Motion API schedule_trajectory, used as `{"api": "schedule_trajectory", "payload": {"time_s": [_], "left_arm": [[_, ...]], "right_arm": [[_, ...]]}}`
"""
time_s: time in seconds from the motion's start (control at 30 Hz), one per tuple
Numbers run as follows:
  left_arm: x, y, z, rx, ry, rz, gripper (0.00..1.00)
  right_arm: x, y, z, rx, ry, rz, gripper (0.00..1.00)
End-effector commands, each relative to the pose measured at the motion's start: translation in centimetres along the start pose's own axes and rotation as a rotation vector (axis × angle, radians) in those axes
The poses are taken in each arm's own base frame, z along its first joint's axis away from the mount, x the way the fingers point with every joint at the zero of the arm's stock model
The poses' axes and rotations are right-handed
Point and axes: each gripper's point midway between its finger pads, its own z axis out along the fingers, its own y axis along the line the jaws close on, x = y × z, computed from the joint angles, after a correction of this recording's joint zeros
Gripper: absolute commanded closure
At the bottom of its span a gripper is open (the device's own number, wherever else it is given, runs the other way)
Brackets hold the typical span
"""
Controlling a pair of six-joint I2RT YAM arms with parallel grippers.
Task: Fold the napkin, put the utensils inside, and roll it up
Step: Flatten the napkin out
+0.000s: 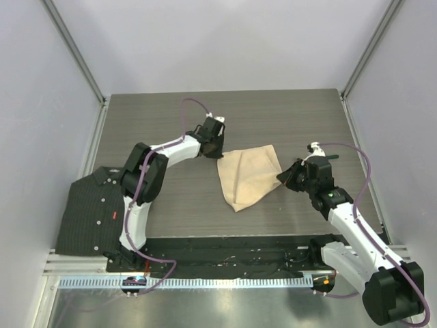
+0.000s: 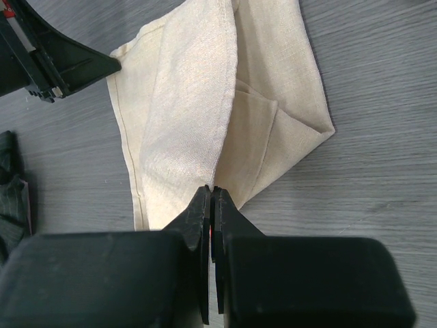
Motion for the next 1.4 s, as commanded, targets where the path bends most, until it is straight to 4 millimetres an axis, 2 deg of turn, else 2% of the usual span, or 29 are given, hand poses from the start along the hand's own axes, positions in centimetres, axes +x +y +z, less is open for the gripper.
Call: {"api": "schedule_trajectory", "payload": {"time_s": [0.0, 0.07, 0.1, 0.13, 0.2, 0.23, 0.3, 0.33, 0.4, 0.43, 0.5, 0.53, 0.57, 0.6, 0.63, 0.67, 0.73, 0.77, 0.83, 0.87, 0.9, 0.97, 1.07, 1.1, 1.23, 1.27, 1.3, 1.33, 1.37], "left_arm": [[-4.1, -1.1, -3.0, 0.049, -0.102, -0.052, 1.0], [-6.3, -0.5, -5.2, 0.056, -0.159, -0.106, 1.0], [-8.4, -0.6, -7.7, 0.075, -0.227, -0.13, 1.0], [-9.4, 0.0, -8.9, 0.097, -0.251, -0.158, 1.0], [-11.0, 0.7, -11.6, 0.121, -0.315, -0.216, 1.0], [-12.7, 1.6, -14.5, 0.137, -0.376, -0.241, 1.0], [-13.5, 2.8, -17.2, 0.148, -0.421, -0.29, 1.0], [-14.8, 3.9, -20.3, 0.16, -0.483, -0.315, 1.0], [-15.4, 5.0, -22.9, 0.168, -0.526, -0.355, 1.0], [-15.8, 6.1, -26.0, 0.163, -0.574, -0.369, 1.0], [-16.1, 7.0, -28.8, 0.146, -0.621, -0.376, 1.0], [-16.2, 7.8, -30.4, 0.128, -0.641, -0.384, 1.0], [-16.3, 7.9, -32.9, 0.126, -0.686, -0.377, 1.0], [-16.4, 8.2, -34.4, 0.114, -0.712, -0.372, 1.0], [-16.4, 8.2, -35.6, 0.107, -0.729, -0.365, 1.0], [-16.4, 8.0, -37.7, 0.11, -0.771, -0.356, 1.0], [-16.4, 7.6, -39.5, 0.123, -0.798, -0.341, 1.0], [-16.3, 7.4, -39.9, 0.125, -0.802, -0.338, 1.0], [-16.2, 7.4, -40.1, 0.13, -0.804, -0.329, 1.0], [-15.9, 7.6, -39.7, 0.12, -0.789, -0.334, 1.0], [-15.8, 7.8, -38.6, 0.115, -0.758, -0.339, 1.0], [-15.4, 8.2, -36.7, 0.106, -0.706, -0.34, 1.0], [-14.1, 8.6, -32.4, 0.106, -0.593, -0.356, 1.0], [-13.7, 8.7, -31.3, 0.113, -0.57, -0.357, 1.0], [-10.3, 9.1, -24.9, 0.134, -0.414, -0.395, 1.0], [-9.4, 9.4, -23.7, 0.127, -0.388, -0.407, 0.98], [-7.9, 10.0, -22.2, 0.108, -0.352, -0.42, 0.91], [-7.1, 10.6, -21.0, 0.082, -0.328, -0.431, 0.66], [-6.7, 10.8, -20.5, 0.074, -0.318, -0.433, 0.5]], "right_arm": [[-3.2, 2.5, -0.8, -0.064, -0.079, -0.06, 0.99], [-5.5, 4.1, -1.4, -0.091, -0.123, -0.085, 0.99], [-6.2, 4.6, -1.6, -0.091, -0.136, -0.096, 0.99], [-8.4, 6.1, -2.5, -0.112, -0.186, -0.109, 0.99], [-10.4, 6.7, -3.3, -0.09, -0.224, -0.132, 0.99], [-12.6, 8.1, -4.5, -0.109, -0.275, -0.144, 0.99], [-14.6, 9.0, -5.9, -0.099, -0.324, -0.164, 0.99], [-16.8, 10.6, -7.7, -0.123, -0.384, -0.175, 0.99], [-18.9, 11.0, -9.5, -0.09, -0.444, -0.189, 0.99], [-20.8, 12.4, -11.6, -0.108, -0.505, -0.199, 0.99], [-22.3, 12.7, -13.6, -0.082, -0.554, -0.211, 0.99], [-23.6, 13.7, -15.9, -0.099, -0.609, -0.216, 0.99], [-24.0, 13.8, -16.8, -0.093, -0.626, -0.218, 0.99], [-24.4, 14.0, -17.9, -0.088, -0.651, -0.222, 0.99], [-25.1, 14.6, -19.9, -0.102, -0.699, -0.225, 0.99], [-25.3, 14.6, -20.6, -0.1, -0.712, -0.228, 0.99], [-25.7, 14.9, -22.0, -0.106, -0.746, -0.234, 0.99], [-25.7, 14.9, -21.9, -0.104, -0.74, -0.236, 0.99], [-25.9, 14.7, -21.5, -0.088, -0.736, -0.24, 0.99], [-25.9, 14.4, -20.4, -0.069, -0.716, -0.241, 0.99], [-25.9, 14.2, -19.8, -0.053, -0.708, -0.245, 0.99], [-26.1, 12.9, -17.0, 0.02, -0.667, -0.26, 0.99], [-26.4, 10.5, -13.9, 0.146, -0.629, -0.275, 0.99], [-26.3, 9.6, -11.9, 0.187, -0.591, -0.28, 0.99], [-23.7, 6.0, -6.8, 0.284, -0.463, -0.278, 0.99], [-23.0, 5.9, -5.7, 0.27, -0.434, -0.279, 0.99], [-21.3, 4.7, -3.9, 0.282, -0.378, -0.275, 0.99], [-20.5, 4.4, -3.0, 0.274, -0.348, -0.274, 0.99], [-20.0, 4.4, -2.2, 0.26, -0.33, -0.271, 0.99]]}}
